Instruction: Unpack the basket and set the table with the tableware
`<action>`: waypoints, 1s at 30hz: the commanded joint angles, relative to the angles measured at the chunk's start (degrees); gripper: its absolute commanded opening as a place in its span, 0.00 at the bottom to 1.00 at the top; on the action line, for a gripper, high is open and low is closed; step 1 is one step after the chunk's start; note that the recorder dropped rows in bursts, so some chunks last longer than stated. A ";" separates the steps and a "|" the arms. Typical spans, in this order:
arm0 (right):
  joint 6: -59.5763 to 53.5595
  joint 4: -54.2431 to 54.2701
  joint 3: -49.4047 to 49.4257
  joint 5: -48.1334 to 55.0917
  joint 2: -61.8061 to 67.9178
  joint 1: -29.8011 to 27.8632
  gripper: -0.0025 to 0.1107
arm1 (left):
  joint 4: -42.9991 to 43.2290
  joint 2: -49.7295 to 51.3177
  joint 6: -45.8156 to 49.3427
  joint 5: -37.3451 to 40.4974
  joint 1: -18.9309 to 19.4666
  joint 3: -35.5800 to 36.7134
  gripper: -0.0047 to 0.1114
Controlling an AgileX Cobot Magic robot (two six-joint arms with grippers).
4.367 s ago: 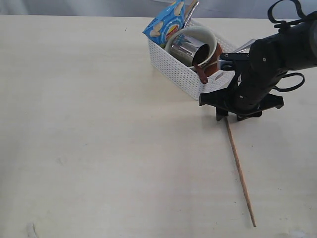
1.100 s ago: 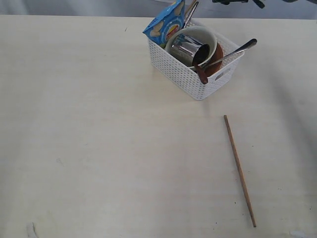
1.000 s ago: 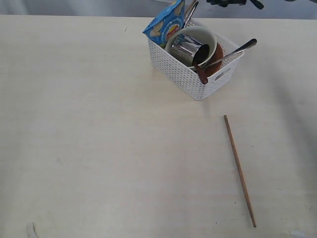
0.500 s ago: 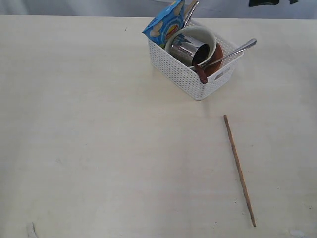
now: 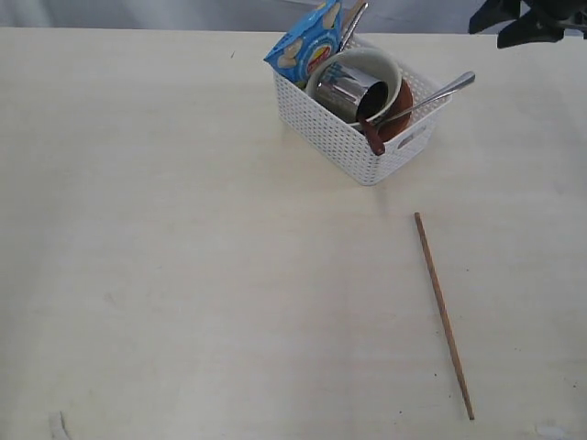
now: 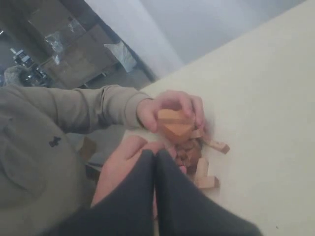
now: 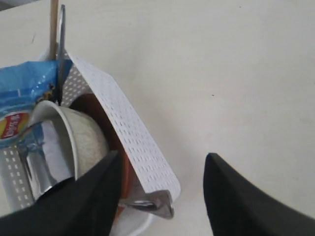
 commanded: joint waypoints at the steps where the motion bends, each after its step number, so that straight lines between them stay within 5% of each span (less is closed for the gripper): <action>1: -1.69 -0.17 10.53 -7.07 -5.13 -0.18 0.46 | -0.05 0.00 -0.27 0.18 0.14 0.17 0.04; 7: -5.30 5.43 23.55 -17.69 -8.12 -0.18 0.46 | -0.05 0.00 -0.27 0.18 0.14 0.17 0.04; 12: -25.16 28.41 30.22 -23.55 -8.54 -0.18 0.46 | -0.05 0.00 -0.27 0.18 0.14 0.17 0.04; 16: -34.83 42.38 31.21 -17.83 -8.75 -0.37 0.46 | -0.05 0.00 -0.27 0.18 0.14 0.17 0.04; 30: -40.06 48.49 30.77 -21.67 -7.09 1.23 0.46 | -0.05 0.00 -0.27 0.18 0.14 0.17 0.04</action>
